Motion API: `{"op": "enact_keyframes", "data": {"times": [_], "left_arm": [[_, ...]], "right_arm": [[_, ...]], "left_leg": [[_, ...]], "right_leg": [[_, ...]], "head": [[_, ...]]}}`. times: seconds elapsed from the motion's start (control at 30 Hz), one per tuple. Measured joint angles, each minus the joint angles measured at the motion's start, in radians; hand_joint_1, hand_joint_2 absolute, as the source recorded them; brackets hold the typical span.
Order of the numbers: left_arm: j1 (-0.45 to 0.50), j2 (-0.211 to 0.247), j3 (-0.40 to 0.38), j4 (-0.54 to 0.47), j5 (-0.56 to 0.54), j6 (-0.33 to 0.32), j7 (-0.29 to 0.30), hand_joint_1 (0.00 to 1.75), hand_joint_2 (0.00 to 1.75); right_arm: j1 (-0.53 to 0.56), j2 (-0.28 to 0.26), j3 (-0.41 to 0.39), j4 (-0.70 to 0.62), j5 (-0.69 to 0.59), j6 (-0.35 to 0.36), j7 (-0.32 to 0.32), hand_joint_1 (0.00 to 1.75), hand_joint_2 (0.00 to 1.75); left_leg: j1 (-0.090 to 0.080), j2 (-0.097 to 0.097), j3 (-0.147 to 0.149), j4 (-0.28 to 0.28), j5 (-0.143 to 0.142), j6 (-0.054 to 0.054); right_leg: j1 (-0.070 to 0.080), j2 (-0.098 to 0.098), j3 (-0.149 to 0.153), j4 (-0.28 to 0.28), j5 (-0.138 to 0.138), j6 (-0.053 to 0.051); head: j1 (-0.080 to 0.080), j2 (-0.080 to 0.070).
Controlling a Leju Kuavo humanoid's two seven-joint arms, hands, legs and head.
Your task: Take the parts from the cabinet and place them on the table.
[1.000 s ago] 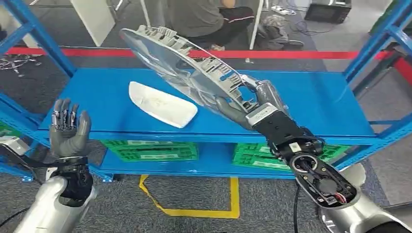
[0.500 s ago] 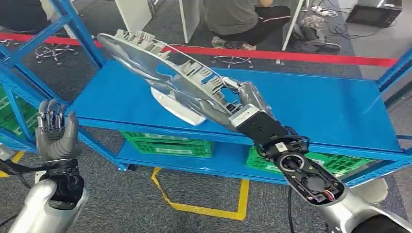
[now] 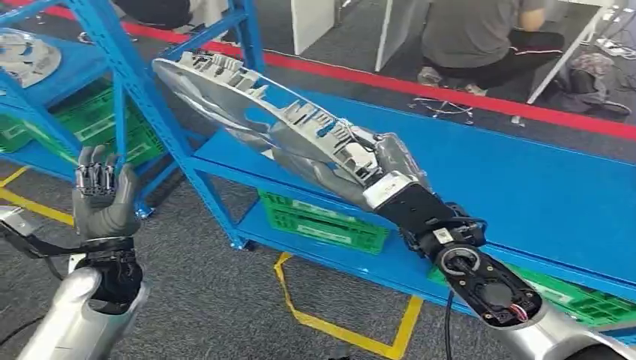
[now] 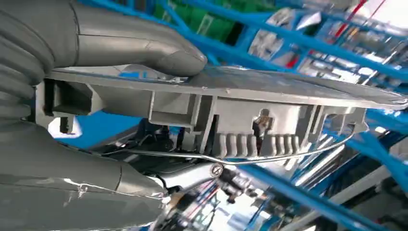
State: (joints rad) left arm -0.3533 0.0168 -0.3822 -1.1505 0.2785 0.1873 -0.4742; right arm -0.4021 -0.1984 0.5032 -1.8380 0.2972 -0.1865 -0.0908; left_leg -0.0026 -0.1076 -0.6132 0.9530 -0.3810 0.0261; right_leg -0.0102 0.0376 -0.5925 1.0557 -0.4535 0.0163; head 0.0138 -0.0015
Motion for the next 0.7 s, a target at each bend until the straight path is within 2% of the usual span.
{"op": "enact_keyframes", "data": {"times": [0.03, 0.07, 0.1, 0.17, 0.2, 0.23, 0.27, 0.3, 0.33, 0.37, 0.4, 0.43, 0.47, 0.5, 0.53, 0.57, 0.6, 0.63, 0.67, 0.7], "left_arm": [[0.0, -0.001, 0.0, 0.0, 0.0, 0.001, 0.0, 0.0, 1.75], [-0.001, -0.002, 0.0, 0.0, 0.0, 0.002, 0.0, 0.0, 1.75], [0.0, -0.002, 0.0, 0.0, 0.0, 0.002, 0.002, 0.0, 1.75], [0.006, -0.001, 0.0, 0.0, 0.0, 0.004, 0.004, 0.0, 1.75], [0.006, 0.005, 0.0, 0.0, 0.0, 0.007, 0.004, 0.0, 1.75], [0.005, 0.004, 0.0, 0.0, 0.0, 0.009, 0.004, 0.0, 1.75], [0.0, 0.004, 0.0, 0.0, 0.0, 0.009, 0.004, 0.0, 1.75], [-0.001, 0.004, 0.0, 0.0, 0.0, 0.009, 0.004, 0.0, 1.75], [0.002, 0.004, 0.0, 0.0, 0.0, 0.01, 0.004, 0.0, 1.75], [0.006, 0.004, 0.0, 0.0, 0.0, 0.011, 0.004, 0.0, 1.75], [0.009, 0.004, 0.0, 0.0, 0.0, 0.012, 0.005, 0.0, 1.75], [0.01, 0.005, 0.0, 0.0, 0.0, 0.013, 0.006, 0.0, 1.75], [0.01, 0.005, 0.0, 0.0, 0.0, 0.016, 0.007, 0.0, 1.75], [0.01, 0.005, 0.0, -0.001, 0.0, 0.021, 0.009, 0.0, 1.75], [0.009, 0.005, 0.0, -0.003, 0.0, 0.022, 0.01, 0.0, 1.75], [0.007, 0.005, 0.0, -0.005, -0.001, 0.023, 0.011, 0.0, 1.75], [0.01, 0.004, 0.0, -0.009, 0.0, 0.024, 0.013, 0.0, 1.75], [0.012, 0.005, 0.0, -0.009, -0.001, 0.025, 0.013, 0.0, 1.75], [0.014, 0.006, 0.0, -0.009, -0.001, 0.026, 0.013, 0.0, 1.75], [0.014, 0.006, 0.0, -0.012, -0.001, 0.027, 0.013, 0.0, 1.75]], "right_arm": [[0.0, 0.0, 0.002, -0.002, 0.0, 0.002, -0.002, 1.75, 1.75], [0.0, 0.0, 0.005, -0.004, 0.0, 0.003, -0.004, 1.75, 1.75], [-0.002, 0.0, 0.008, -0.005, 0.0, 0.006, -0.005, 1.75, 1.75], [-0.002, 0.0, 0.013, -0.005, 0.0, 0.007, -0.005, 1.75, 1.75], [-0.002, 0.003, 0.015, -0.005, 0.0, 0.008, -0.005, 1.75, 1.75], [-0.002, 0.005, 0.016, -0.005, 0.0, 0.008, -0.005, 1.75, 1.75], [-0.005, 0.006, 0.017, -0.008, 0.0, 0.008, -0.005, 1.75, 1.75], [-0.006, 0.006, 0.017, -0.01, 0.0, 0.008, -0.008, 1.75, 1.75], [-0.006, 0.007, 0.018, -0.011, -0.002, 0.01, -0.01, 1.75, 1.75], [-0.005, 0.008, 0.019, -0.011, -0.005, 0.013, -0.01, 1.75, 1.75], [-0.003, 0.01, 0.02, -0.011, -0.006, 0.018, -0.01, 1.75, 1.75], [-0.002, 0.011, 0.022, -0.011, -0.006, 0.021, -0.01, 1.75, 1.75], [-0.001, 0.013, 0.023, -0.011, -0.008, 0.023, -0.01, 1.75, 1.75], [-0.001, 0.014, 0.025, -0.011, -0.015, 0.026, -0.01, 1.75, 1.75], [-0.001, 0.015, 0.027, -0.013, -0.019, 0.028, -0.01, 1.75, 1.75], [-0.002, 0.015, 0.027, -0.016, -0.019, 0.029, -0.011, 1.75, 1.75], [-0.003, 0.015, 0.03, -0.018, -0.019, 0.031, -0.011, 1.75, 1.75], [-0.003, 0.016, 0.032, -0.019, -0.019, 0.032, -0.011, 1.75, 1.75], [-0.003, 0.017, 0.034, -0.019, -0.019, 0.033, -0.011, 1.75, 1.75], [-0.003, 0.017, 0.036, -0.02, -0.019, 0.034, -0.011, 1.75, 1.75]], "left_leg": [[0.001, -0.012, -0.002, 0.001, -0.002, -0.003], [0.0, -0.026, -0.008, 0.007, -0.001, -0.007], [0.006, -0.036, -0.016, 0.006, 0.003, -0.013], [0.011, -0.063, -0.019, -0.002, 0.011, -0.028], [0.005, -0.061, -0.022, 0.002, 0.006, -0.03], [-0.006, 0.01, -0.031, 0.024, -0.011, -0.038], [-0.004, 0.06, -0.064, 0.09, -0.047, -0.043], [0.002, 0.082, -0.107, 0.173, -0.082, -0.049], [0.008, 0.092, -0.151, 0.255, -0.11, -0.055], [0.013, 0.096, -0.188, 0.319, -0.124, -0.061], [0.018, 0.1, -0.198, 0.329, -0.114, -0.066], [0.023, 0.103, -0.181, 0.287, -0.083, -0.07], [0.027, 0.111, -0.138, 0.202, -0.039, -0.072], [0.027, 0.134, -0.085, 0.104, 0.004, -0.073], [0.026, 0.189, -0.038, 0.023, 0.03, -0.07], [0.012, 0.206, -0.026, -0.002, 0.019, -0.065], [0.016, 0.183, -0.03, 0.0, 0.02, -0.053], [0.013, 0.174, -0.031, 0.001, 0.016, -0.047], [0.009, 0.158, -0.031, 0.0, 0.015, -0.041], [0.013, 0.145, -0.025, -0.006, 0.016, -0.034]], "right_leg": [[-0.006, 0.055, 0.027, -0.057, 0.008, -0.007], [-0.008, 0.055, 0.034, -0.078, 0.007, -0.005], [-0.003, 0.046, 0.047, -0.083, -0.001, -0.005], [0.001, 0.024, 0.048, -0.086, 0.002, -0.01], [-0.018, 0.005, 0.057, -0.1, 0.007, -0.017], [-0.015, -0.007, 0.062, -0.105, 0.009, -0.021], [-0.012, -0.022, 0.064, -0.106, 0.009, -0.028], [-0.01, -0.036, 0.064, -0.106, 0.008, -0.03], [-0.009, -0.051, 0.065, -0.105, 0.006, -0.032], [-0.009, -0.066, 0.065, -0.105, 0.004, -0.033], [-0.01, -0.08, 0.066, -0.105, 0.002, -0.032], [-0.011, -0.094, 0.069, -0.105, -0.001, -0.029], [-0.013, -0.107, 0.073, -0.104, -0.005, -0.025], [-0.013, -0.119, 0.079, -0.104, -0.011, -0.02], [-0.01, -0.127, 0.085, -0.104, -0.016, -0.014], [0.002, -0.136, 0.084, -0.099, -0.024, -0.007], [0.002, -0.144, 0.089, -0.105, -0.025, -0.003], [0.005, -0.158, 0.095, -0.108, -0.029, 0.003], [0.002, -0.172, 0.102, -0.113, -0.031, 0.008], [0.001, -0.184, 0.109, -0.114, -0.037, 0.017]], "head": [[0.002, 0.0], [-0.006, 0.0], [-0.003, 0.0], [0.0, 0.0], [0.003, 0.0], [-0.006, 0.0], [-0.023, 0.0], [-0.028, 0.0], [-0.03, 0.0], [-0.032, 0.0], [-0.036, 0.0], [-0.041, 0.0], [-0.046, 0.0], [-0.05, 0.0], [-0.057, 0.0], [-0.068, 0.0], [-0.054, 0.0], [-0.044, 0.0], [-0.045, 0.0], [-0.045, 0.0]]}}
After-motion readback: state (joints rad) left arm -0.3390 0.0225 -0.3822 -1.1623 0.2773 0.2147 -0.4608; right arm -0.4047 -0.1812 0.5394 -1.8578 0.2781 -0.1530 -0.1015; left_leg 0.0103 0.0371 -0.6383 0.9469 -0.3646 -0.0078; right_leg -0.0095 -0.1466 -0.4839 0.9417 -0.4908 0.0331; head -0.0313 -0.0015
